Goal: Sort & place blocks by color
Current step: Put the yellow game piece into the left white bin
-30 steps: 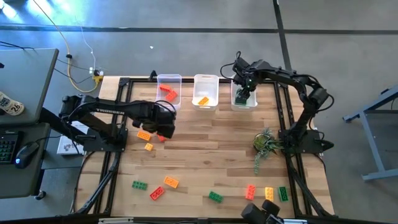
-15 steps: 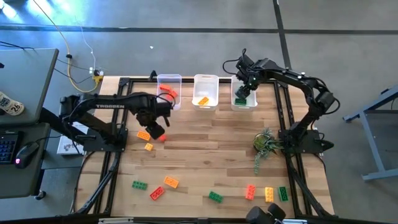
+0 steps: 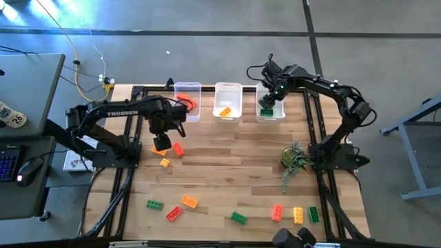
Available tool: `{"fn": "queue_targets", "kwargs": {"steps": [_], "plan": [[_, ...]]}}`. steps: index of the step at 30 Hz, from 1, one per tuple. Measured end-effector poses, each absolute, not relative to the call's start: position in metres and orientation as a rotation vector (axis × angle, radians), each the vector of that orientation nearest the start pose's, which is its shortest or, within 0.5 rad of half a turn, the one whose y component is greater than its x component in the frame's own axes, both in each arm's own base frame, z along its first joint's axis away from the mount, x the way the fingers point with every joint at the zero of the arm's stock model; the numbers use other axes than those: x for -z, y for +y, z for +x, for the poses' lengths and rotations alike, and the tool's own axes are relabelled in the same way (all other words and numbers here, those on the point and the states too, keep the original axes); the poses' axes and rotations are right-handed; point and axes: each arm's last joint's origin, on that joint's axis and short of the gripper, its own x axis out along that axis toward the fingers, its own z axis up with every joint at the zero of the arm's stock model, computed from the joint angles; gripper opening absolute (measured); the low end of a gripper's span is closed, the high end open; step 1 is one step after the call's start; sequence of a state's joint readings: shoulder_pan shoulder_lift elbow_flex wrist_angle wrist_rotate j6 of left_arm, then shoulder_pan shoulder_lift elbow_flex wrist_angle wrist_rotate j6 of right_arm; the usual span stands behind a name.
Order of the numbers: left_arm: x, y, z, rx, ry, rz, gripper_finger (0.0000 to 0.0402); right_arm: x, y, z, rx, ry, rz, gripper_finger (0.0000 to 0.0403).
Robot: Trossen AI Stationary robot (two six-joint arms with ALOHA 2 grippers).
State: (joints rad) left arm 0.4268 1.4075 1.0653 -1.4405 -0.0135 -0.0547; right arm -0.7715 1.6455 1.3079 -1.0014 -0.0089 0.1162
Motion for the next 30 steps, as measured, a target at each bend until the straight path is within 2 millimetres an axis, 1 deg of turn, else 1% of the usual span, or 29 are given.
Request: {"fn": "queue_targets", "kwargs": {"steps": [4,9,15,20,30], "plan": [[-0.243,0.081,0.193,-0.248,1.75,-0.296,0.0227,-0.248,-0.219,0.225,0.733,1.216,0.627,0.0204],[-0.242,0.073,0.2,-0.226,1.725,-0.237,0.0227,-0.249,-0.22,0.226,0.75,1.192,0.64,0.0204],[-0.235,0.064,0.209,-0.188,1.763,-0.184,0.0227,-0.249,-0.22,0.227,0.779,1.173,0.674,0.0204],[-0.221,0.06,0.219,-0.159,1.832,-0.168,0.0227,-0.249,-0.22,0.227,0.791,1.162,0.703,0.0204],[-0.182,0.056,0.239,-0.112,1.996,-0.152,0.0227,-0.249,-0.22,0.227,0.779,1.152,0.731,0.0204]]}}
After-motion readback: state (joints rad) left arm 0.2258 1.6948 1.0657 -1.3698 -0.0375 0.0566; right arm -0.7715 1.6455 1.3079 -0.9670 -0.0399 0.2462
